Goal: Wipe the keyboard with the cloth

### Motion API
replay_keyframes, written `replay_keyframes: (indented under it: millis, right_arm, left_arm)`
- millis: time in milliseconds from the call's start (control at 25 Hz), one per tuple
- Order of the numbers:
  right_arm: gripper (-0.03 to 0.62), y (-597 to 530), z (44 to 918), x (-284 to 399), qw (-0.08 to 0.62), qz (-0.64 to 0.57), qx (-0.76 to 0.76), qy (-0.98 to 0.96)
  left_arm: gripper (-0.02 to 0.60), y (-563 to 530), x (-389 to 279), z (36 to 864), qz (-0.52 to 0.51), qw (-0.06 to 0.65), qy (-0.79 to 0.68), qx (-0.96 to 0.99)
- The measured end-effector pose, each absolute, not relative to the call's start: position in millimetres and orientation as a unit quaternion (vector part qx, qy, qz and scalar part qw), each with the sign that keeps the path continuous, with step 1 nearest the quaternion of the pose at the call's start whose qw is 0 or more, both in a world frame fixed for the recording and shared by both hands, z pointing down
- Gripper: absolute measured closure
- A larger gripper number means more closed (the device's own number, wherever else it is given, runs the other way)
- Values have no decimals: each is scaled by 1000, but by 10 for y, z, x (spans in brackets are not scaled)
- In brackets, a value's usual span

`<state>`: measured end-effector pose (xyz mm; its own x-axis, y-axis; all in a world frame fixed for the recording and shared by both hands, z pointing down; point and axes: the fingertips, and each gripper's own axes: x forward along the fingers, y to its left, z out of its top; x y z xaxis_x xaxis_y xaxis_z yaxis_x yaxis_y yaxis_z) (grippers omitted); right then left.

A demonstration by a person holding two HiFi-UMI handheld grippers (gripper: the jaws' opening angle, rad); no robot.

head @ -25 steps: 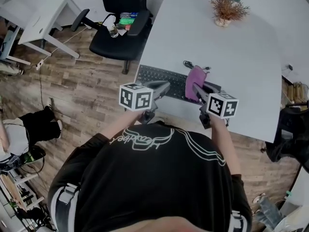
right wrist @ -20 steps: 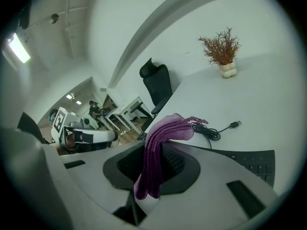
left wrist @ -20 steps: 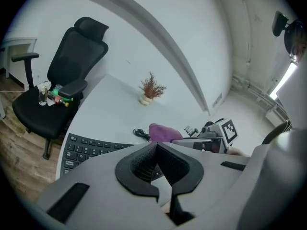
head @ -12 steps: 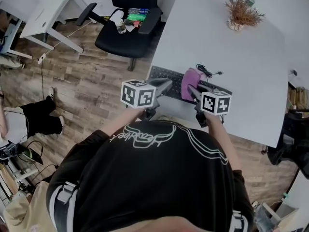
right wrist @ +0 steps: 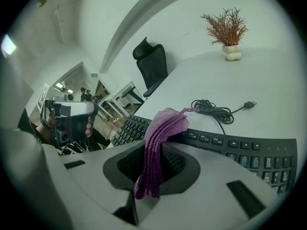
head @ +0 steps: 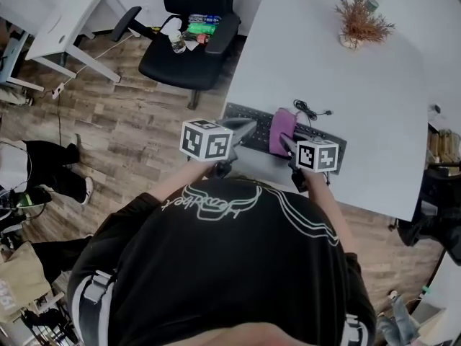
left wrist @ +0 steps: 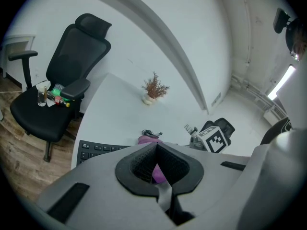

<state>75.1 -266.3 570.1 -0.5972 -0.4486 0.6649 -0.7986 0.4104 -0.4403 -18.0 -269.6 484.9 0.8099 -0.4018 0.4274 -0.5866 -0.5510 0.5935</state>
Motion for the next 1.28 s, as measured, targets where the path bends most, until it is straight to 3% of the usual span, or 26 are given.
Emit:
replay_keyframes:
  millis: [520,1280]
  right_arm:
    - [545,-2468,5843,1196,245,396,431,-773]
    - [545,-2134,5869,2426,246,411,532,-698]
  left_arm:
    - [577,-2717,27,4892,132,380,-251,880]
    - [577,-2736,260,4950,150,382,-205,889]
